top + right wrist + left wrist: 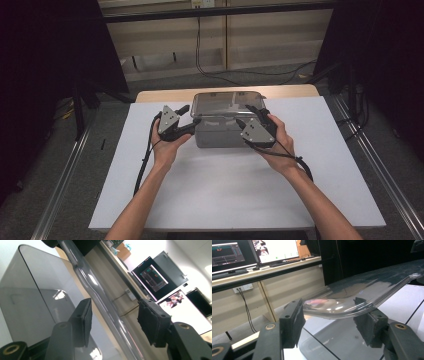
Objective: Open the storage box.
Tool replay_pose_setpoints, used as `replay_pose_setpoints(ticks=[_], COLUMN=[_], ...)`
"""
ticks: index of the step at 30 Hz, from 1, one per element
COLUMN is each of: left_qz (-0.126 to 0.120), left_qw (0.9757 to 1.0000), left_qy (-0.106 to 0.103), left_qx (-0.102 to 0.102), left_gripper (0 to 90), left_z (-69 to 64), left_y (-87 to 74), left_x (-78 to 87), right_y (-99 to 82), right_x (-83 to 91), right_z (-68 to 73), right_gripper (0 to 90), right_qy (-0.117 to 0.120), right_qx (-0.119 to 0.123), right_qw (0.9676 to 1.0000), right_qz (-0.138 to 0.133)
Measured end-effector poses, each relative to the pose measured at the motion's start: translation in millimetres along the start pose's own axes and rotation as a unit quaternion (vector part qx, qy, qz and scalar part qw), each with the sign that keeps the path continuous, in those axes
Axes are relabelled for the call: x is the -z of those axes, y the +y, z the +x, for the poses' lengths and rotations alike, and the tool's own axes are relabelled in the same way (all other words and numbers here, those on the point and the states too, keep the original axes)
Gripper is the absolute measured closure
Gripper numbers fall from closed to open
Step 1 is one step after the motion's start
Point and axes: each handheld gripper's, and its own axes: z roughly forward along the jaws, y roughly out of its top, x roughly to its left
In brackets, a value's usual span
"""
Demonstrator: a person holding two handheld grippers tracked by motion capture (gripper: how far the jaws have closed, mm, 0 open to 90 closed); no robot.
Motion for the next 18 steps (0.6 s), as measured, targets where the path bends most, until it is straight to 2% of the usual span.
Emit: replay_pose_setpoints(ticks=[7, 9, 13, 18], left_qz=[0.0, -0.002, -0.004, -0.005], left_qw=[0.9999, 1.0, 0.9999, 0.9999], left_qy=[-0.007, -0.008, -0.007, -0.007], left_qx=[-0.007, -0.003, -0.008, -0.008], left_gripper=[46.5, 46.7, 47.8, 50.1], left_z=[0.5, 0.0, 0.6, 2.5], left_y=[4.2, 4.8, 5.4, 7.4], left_x=[-0.6, -0.2, -0.5, 0.2], right_y=[-14.0, -21.6, -32.7, -36.0], right_x=[3.1, 3.2, 4.3, 5.2], right_z=[-12.2, -15.2, -22.8, -30.3], right_gripper=[42.3, 42.5, 42.5, 41.5], right_qy=[0.01, 0.011, 0.02, 0.021], right_qx=[-0.056, -0.072, -0.12, -0.144], right_qw=[0.9984, 0.9973, 0.9925, 0.989], right_qz=[-0.002, -0.002, -0.01, -0.026])
